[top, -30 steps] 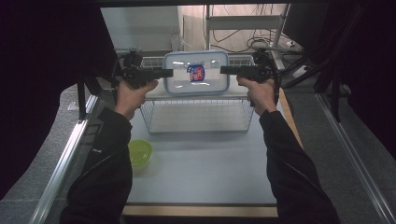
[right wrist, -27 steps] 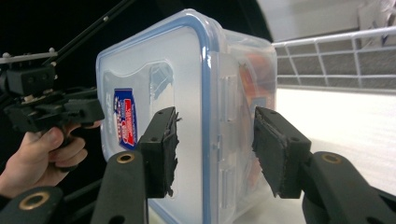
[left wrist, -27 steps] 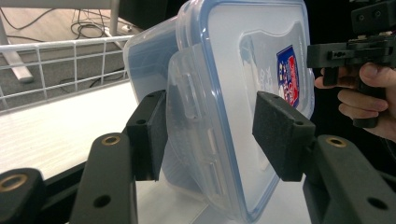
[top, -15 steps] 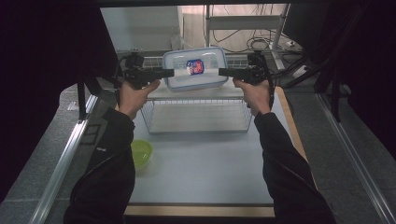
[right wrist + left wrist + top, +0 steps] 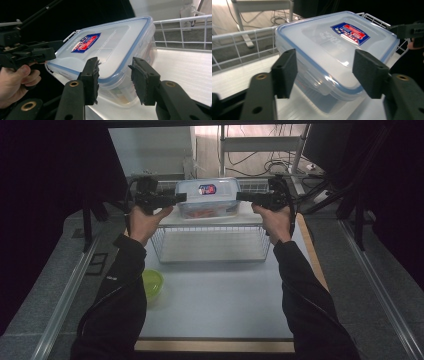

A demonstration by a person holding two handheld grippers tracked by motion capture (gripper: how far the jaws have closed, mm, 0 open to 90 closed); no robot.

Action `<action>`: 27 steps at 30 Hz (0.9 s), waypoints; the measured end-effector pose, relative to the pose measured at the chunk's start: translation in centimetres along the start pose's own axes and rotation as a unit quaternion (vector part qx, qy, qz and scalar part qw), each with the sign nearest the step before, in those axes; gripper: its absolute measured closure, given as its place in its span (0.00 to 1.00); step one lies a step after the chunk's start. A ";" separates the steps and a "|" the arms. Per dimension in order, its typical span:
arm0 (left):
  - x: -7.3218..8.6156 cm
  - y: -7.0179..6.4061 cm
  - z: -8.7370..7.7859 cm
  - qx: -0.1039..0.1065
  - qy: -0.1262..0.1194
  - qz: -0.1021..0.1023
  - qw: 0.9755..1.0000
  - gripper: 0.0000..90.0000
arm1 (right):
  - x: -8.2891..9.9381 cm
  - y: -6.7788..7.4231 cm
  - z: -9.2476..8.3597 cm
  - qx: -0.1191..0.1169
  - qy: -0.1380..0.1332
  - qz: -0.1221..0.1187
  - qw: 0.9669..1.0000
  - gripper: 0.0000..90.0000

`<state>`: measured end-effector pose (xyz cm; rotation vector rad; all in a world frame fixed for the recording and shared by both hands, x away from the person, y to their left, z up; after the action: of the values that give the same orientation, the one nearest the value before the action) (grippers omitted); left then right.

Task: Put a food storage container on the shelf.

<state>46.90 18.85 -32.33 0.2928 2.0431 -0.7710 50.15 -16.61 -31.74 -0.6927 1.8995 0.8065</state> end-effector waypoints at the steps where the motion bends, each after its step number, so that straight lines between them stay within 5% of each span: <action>1: 0.1 -0.2 -0.3 -0.007 -0.001 0.009 1.000 0.47 | 0.0 0.1 -0.1 0.003 -0.001 -0.004 1.000 0.65; 4: 0.7 -0.7 -1.3 -0.011 -0.003 0.022 1.000 0.54 | 0.1 0.3 -0.6 0.012 0.001 -0.023 1.000 0.69; 6: 1.3 -0.7 -2.1 0.015 -0.006 0.010 1.000 0.55 | 0.4 0.8 -1.2 0.028 0.006 -0.049 0.998 0.74; 8: 2.4 -1.1 -2.7 0.021 -0.006 0.026 0.999 0.52 | 0.9 1.2 -1.5 0.041 0.008 -0.077 0.996 0.78; 11: 3.7 -1.7 -3.1 0.030 0.002 0.039 0.999 0.61 | 1.7 1.7 -1.9 0.046 0.004 -0.095 0.994 0.87; 18: 4.8 -1.7 -1.2 0.013 0.032 0.045 0.998 0.88 | 2.8 2.4 -0.7 0.030 0.021 -0.111 0.993 0.99; 27: 4.3 -1.4 0.7 0.001 0.038 0.036 0.999 0.93 | 2.8 2.9 1.1 0.040 0.039 -0.129 0.990 0.99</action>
<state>44.30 16.98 -35.53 0.4005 2.0915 -0.7264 47.47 -14.30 -33.96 -0.9088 1.8514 0.5436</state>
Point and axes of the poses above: each handheld gripper's, and its own axes: z roughly forward along the jaws, x roughly out of its underside, y roughly to its left, the point moved 1 cm from there along z, roughly forward along the jaws, and after that the axes turned 13 degrees about -z, right-handed, at the moved point
